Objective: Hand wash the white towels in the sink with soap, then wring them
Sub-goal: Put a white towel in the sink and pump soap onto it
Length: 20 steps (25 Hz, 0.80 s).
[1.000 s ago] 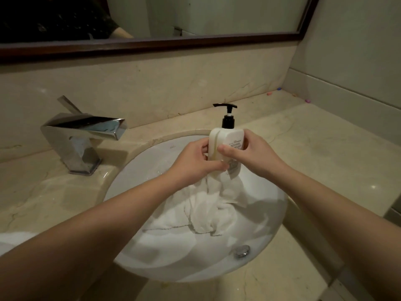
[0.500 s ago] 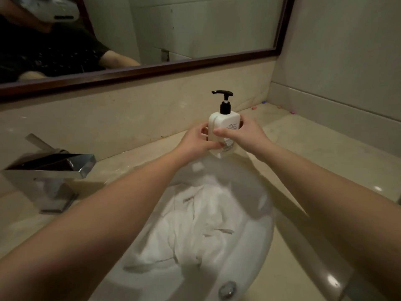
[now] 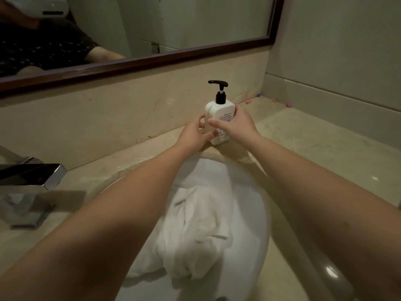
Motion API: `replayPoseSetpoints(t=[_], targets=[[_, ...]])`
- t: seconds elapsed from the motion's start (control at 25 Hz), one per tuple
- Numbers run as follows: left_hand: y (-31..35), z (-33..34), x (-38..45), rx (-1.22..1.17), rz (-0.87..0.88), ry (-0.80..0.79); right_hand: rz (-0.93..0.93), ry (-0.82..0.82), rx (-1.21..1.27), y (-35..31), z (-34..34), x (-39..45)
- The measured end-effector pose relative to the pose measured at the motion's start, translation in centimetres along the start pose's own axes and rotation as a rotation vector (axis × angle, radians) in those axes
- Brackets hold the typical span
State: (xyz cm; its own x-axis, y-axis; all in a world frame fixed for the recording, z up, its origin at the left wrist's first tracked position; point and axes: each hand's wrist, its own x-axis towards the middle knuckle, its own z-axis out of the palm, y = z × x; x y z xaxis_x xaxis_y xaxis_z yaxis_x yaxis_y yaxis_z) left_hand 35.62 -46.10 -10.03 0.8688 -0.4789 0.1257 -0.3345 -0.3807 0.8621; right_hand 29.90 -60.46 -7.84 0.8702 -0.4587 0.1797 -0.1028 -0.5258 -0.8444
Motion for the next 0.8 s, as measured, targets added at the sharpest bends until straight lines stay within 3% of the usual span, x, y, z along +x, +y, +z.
replayPoseSetpoints(t=[0.12, 0.32, 0.48, 0.8], targets=[[0.2, -0.6, -2.4, 0.173, -0.037, 0.014, 0.009, -0.005, 0.007, -0.3, -0.3, -2.2], [-0.2, -2.8, -10.6, 0.24, 0.041, -0.058, -0.157, 0.187, -0.021, -0.9, 0.6, -8.7], [-1.4, -6.9, -18.7, 0.276, -0.018, -0.088, -0.29, 0.045, -0.032, -3.3, 2.7, -13.1], [-2.4, -15.2, -29.2, 0.488, -0.09, 0.05, -0.333, -0.316, 0.052, -9.2, 11.6, -19.4]])
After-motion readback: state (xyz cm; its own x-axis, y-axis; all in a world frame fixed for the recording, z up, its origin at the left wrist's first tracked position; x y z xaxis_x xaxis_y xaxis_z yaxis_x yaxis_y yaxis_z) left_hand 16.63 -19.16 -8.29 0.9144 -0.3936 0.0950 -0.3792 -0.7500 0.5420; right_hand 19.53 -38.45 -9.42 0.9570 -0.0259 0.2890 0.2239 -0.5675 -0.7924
